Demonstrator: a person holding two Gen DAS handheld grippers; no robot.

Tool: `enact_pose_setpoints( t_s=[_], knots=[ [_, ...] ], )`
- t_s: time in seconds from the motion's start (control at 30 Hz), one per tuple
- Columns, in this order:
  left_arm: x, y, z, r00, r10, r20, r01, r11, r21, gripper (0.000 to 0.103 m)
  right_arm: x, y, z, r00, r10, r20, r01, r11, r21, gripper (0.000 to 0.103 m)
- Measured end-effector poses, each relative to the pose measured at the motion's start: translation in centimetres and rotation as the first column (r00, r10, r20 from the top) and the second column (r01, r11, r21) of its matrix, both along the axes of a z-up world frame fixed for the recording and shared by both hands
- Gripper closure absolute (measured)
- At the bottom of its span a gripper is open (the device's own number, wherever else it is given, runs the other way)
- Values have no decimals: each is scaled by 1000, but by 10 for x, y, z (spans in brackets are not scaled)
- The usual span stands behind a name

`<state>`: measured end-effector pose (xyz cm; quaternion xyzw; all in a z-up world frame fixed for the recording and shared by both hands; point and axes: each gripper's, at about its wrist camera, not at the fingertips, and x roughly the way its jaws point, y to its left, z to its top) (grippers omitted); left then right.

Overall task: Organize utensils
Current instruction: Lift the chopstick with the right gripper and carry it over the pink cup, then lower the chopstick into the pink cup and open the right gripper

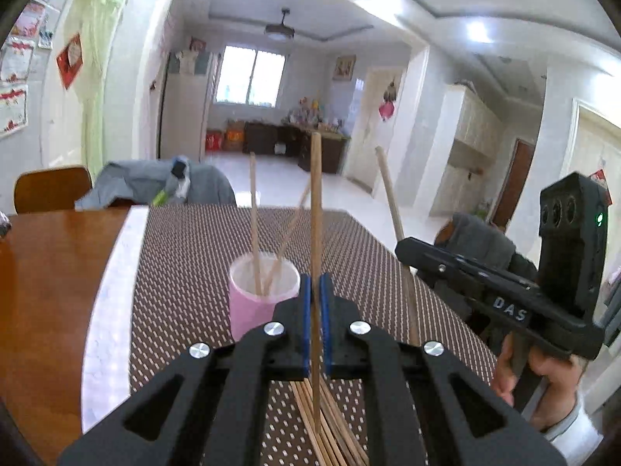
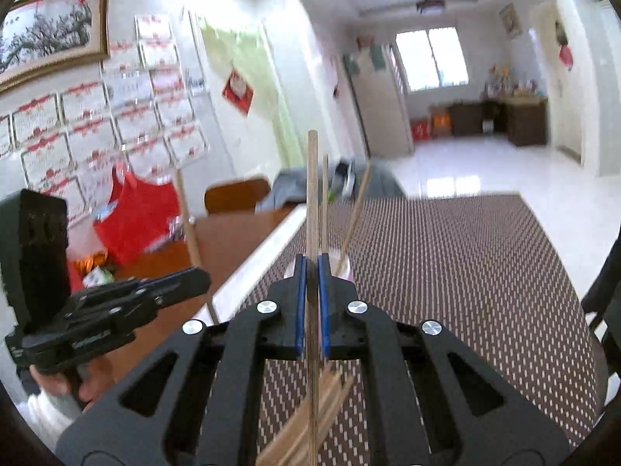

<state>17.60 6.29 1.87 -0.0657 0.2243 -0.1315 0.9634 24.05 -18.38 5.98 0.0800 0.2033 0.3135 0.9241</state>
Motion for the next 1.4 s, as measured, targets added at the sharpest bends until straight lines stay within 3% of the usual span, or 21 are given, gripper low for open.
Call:
enact_pose_setpoints(
  t_s=[0.1, 0.47, 0.8, 1.03, 1.4],
  knots=[
    [1, 3, 14, 999, 13, 47, -13, 1000, -13, 98, 5, 8, 6, 996, -39, 74, 36, 999, 31, 96],
    [27, 8, 46, 984, 57, 170, -52, 998, -34, 98, 38, 46, 16, 972, -113, 208, 96, 991, 91, 96],
    [55, 20, 48, 952, 126, 279, -111, 991, -72, 98, 62, 55, 23, 943, -183, 277, 140, 976, 169, 96],
    [82, 22, 24, 972, 146, 183, -140, 989, -47, 98, 72, 55, 14, 931, -229, 285, 174, 963, 206, 96],
    [89, 18, -2, 985, 134, 107, -136, 991, 9, 98, 77, 58, -8, 949, -203, 242, 179, 977, 118, 96]
  ],
)
